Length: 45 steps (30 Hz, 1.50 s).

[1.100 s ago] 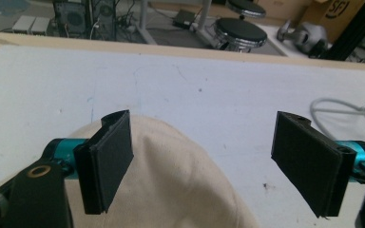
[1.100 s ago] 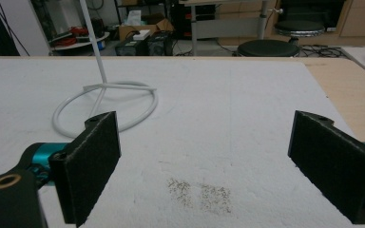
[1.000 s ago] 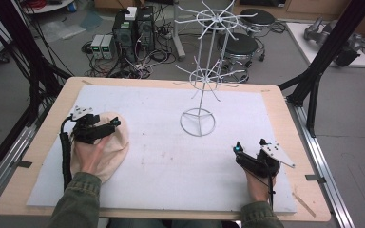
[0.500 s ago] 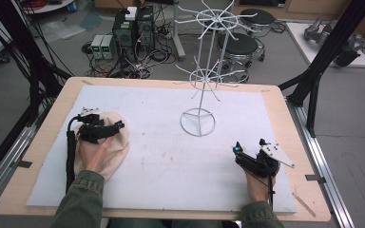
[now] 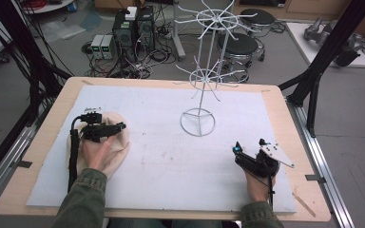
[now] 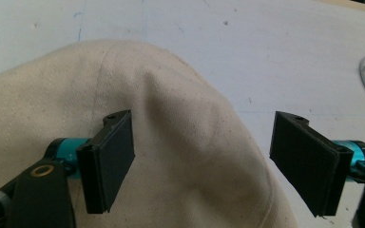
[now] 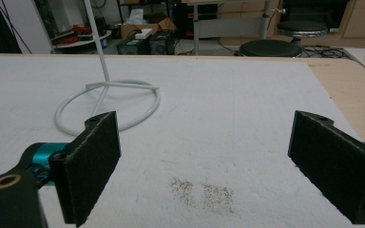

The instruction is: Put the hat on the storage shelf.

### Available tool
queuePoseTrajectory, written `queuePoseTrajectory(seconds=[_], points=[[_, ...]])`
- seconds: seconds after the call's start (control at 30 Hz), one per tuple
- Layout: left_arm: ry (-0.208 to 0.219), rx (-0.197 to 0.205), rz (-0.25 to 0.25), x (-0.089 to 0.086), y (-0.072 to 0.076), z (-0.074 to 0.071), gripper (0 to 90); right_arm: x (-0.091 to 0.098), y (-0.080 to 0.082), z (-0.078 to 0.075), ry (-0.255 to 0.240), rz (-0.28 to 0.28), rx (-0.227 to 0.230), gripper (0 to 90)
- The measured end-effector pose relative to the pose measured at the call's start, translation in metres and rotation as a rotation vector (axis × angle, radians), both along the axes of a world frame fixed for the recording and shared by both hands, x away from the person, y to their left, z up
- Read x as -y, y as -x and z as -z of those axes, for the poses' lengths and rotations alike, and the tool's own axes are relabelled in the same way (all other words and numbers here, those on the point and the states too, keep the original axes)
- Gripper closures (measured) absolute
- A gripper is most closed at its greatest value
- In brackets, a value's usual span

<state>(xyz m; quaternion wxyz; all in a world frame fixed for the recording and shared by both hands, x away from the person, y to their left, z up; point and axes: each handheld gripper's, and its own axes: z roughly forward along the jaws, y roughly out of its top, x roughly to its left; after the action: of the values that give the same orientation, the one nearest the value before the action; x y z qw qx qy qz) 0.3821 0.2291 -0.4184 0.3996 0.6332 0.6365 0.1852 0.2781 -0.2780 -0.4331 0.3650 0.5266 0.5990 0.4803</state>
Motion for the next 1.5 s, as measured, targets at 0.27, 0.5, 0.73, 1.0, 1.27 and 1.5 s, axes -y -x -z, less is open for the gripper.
queuePoseTrajectory(seconds=[0.27, 0.5, 0.73, 1.0, 1.27, 1.5], points=[[-0.006, -0.045, -0.015, 0.009, -0.013, -0.002, 21.3, -0.002, -0.001, 0.000, 0.008, -0.007, 0.000, 9.4], [-0.020, -0.056, -0.041, 0.011, -0.018, -0.001, 23.1, -0.002, -0.001, 0.000, 0.013, -0.011, 0.003, 9.4], [-0.090, -0.076, -0.080, 0.018, -0.019, 0.002, 28.8, -0.003, -0.001, 0.000, 0.017, -0.016, 0.004, 9.4], [-0.089, -0.093, -0.057, 0.020, -0.019, 0.004, 48.0, -0.004, -0.001, 0.000, 0.024, -0.020, 0.004, 9.4], [0.023, -0.083, -0.046, 0.015, -0.017, 0.007, 70.9, -0.004, -0.001, 0.000, 0.033, -0.016, 0.004, 9.4], [0.087, -0.060, -0.011, 0.015, -0.016, 0.008, 81.5, -0.004, 0.000, 0.000, 0.036, -0.017, 0.005, 9.4]])
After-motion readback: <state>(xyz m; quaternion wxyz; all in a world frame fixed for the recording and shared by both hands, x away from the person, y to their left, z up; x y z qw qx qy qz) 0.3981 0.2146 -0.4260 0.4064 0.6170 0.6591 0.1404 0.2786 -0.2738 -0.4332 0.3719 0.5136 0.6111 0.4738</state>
